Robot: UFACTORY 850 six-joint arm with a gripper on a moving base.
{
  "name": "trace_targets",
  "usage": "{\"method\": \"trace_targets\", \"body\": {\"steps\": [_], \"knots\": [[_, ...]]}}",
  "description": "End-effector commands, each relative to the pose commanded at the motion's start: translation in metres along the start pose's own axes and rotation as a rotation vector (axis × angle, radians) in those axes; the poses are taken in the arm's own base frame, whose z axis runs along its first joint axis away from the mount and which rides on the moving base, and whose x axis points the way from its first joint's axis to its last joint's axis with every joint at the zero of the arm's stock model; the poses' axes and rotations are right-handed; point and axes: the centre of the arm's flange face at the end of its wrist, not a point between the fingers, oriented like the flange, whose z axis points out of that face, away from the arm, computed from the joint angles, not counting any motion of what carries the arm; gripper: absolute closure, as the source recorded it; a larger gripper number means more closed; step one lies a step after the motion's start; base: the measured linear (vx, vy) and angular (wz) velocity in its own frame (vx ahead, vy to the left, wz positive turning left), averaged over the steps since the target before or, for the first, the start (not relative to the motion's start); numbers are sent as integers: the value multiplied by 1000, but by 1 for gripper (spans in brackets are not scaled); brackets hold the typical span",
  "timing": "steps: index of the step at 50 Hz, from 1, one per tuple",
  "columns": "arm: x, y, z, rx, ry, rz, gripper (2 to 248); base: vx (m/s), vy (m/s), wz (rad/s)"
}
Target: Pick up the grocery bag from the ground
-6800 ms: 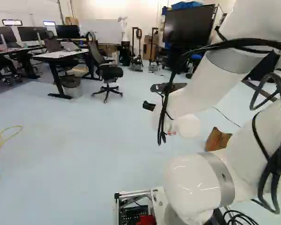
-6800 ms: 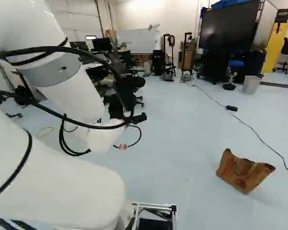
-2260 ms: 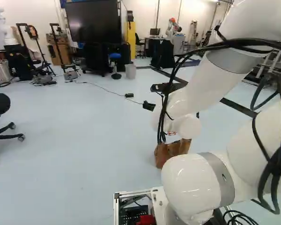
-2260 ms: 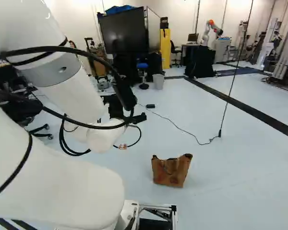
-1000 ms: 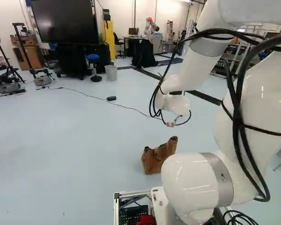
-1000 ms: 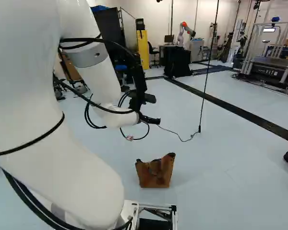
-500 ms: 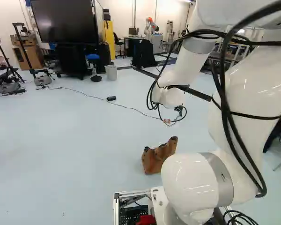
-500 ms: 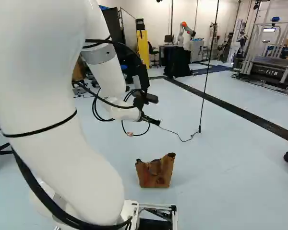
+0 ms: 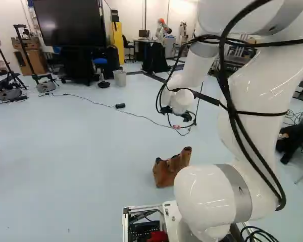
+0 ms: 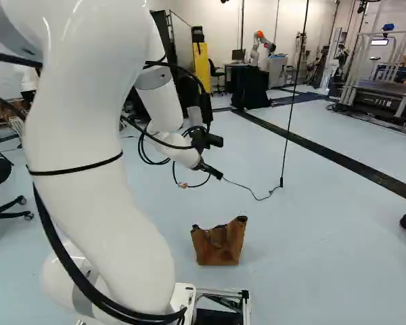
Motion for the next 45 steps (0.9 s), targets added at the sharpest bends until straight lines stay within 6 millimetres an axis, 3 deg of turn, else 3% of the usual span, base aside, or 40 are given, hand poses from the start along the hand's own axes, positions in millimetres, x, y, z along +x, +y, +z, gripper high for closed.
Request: {"method": "trace_targets", "body": {"steps": [45], "knots": [[-8,-19,96,-31,-428,60,3,0,0,0]]}}
